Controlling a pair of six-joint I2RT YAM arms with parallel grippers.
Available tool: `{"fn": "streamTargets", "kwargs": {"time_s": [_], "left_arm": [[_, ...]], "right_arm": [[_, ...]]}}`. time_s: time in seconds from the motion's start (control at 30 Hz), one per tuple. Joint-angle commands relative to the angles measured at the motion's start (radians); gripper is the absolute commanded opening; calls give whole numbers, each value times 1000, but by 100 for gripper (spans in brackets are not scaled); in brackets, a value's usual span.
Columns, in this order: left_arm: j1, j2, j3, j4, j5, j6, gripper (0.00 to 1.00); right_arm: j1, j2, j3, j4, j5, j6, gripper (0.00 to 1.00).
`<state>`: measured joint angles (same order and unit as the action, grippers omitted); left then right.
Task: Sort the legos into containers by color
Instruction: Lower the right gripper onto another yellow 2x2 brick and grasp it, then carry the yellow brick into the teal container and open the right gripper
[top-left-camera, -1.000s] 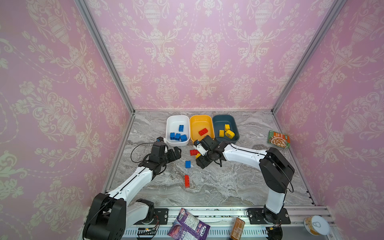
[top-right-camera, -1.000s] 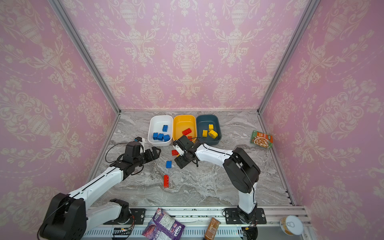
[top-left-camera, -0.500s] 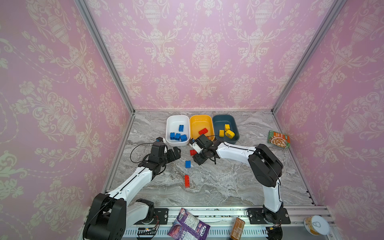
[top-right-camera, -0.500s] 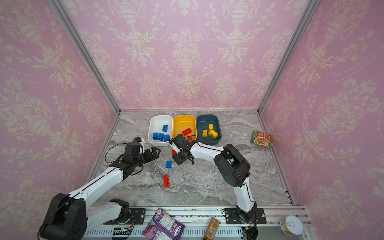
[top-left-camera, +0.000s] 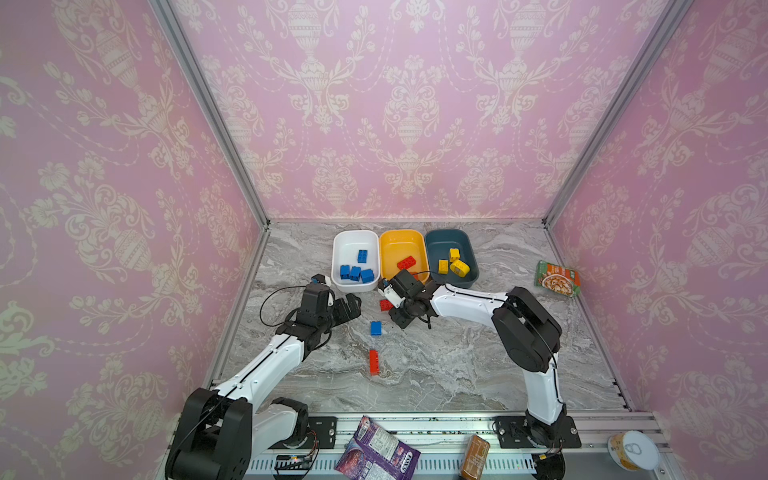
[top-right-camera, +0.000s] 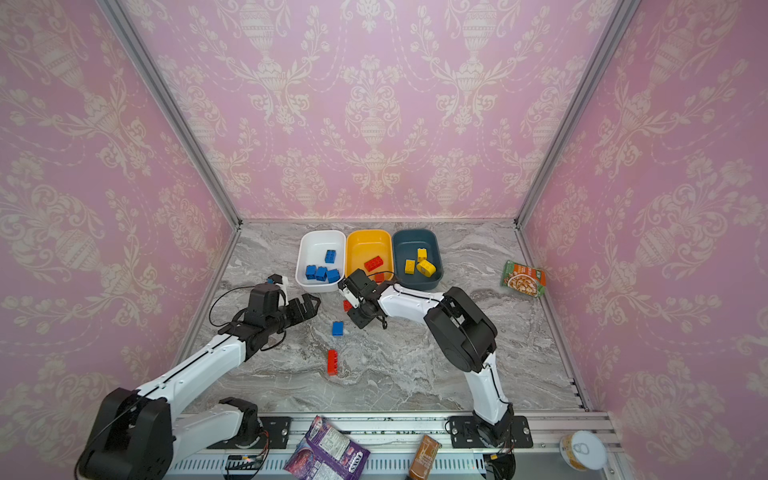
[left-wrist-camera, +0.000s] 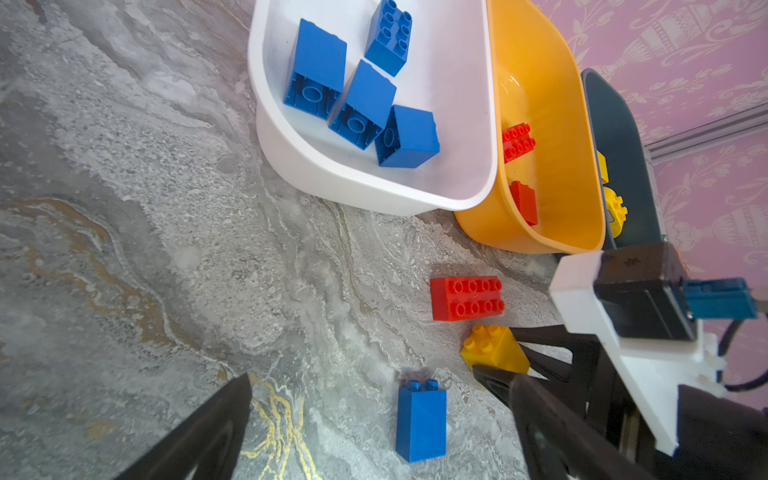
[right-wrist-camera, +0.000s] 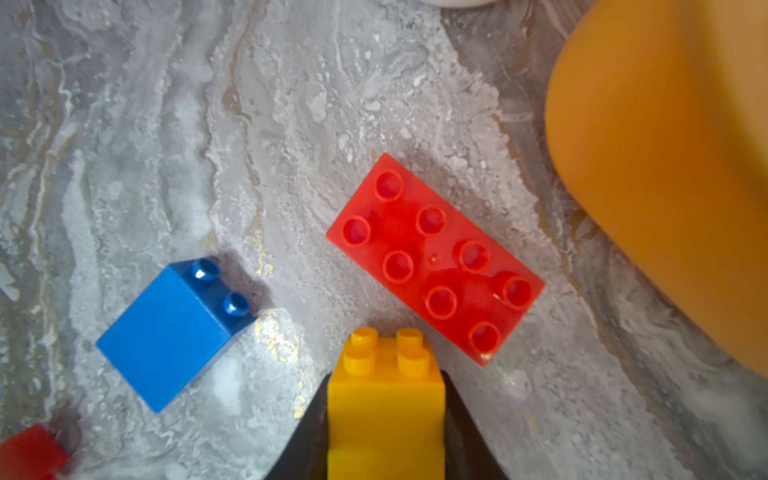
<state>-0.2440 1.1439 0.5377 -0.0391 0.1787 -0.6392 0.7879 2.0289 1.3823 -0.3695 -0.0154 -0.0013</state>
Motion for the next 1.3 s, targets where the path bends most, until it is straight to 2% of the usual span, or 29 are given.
{"fn": "streamTargets", "kwargs": {"time_s": [0.0,0.23,0.6,0.77,0.97,1.27], "left_arm": [[9,-11,-11,-8,16,-9,99],[10,-19,-8,-14,15,-9,99],[11,-16,-4,-13,19,-8,99],[10,-8,4,-10,25,-7,99],[10,-6,7,-13,25,-4,99],[10,6,14,-9,30,-9,99]], "right_arm": [[5,4,20,1,15,-4,24],[4,-40,4,-12,15,1,22],[-24,-240,-55,-73,90,17,19],[-96,-301,-49,-92,110,9,19],[-224,-301,-12,-74,141,-15,20],[-388,-176,124,-15,127,-6,20]]}}
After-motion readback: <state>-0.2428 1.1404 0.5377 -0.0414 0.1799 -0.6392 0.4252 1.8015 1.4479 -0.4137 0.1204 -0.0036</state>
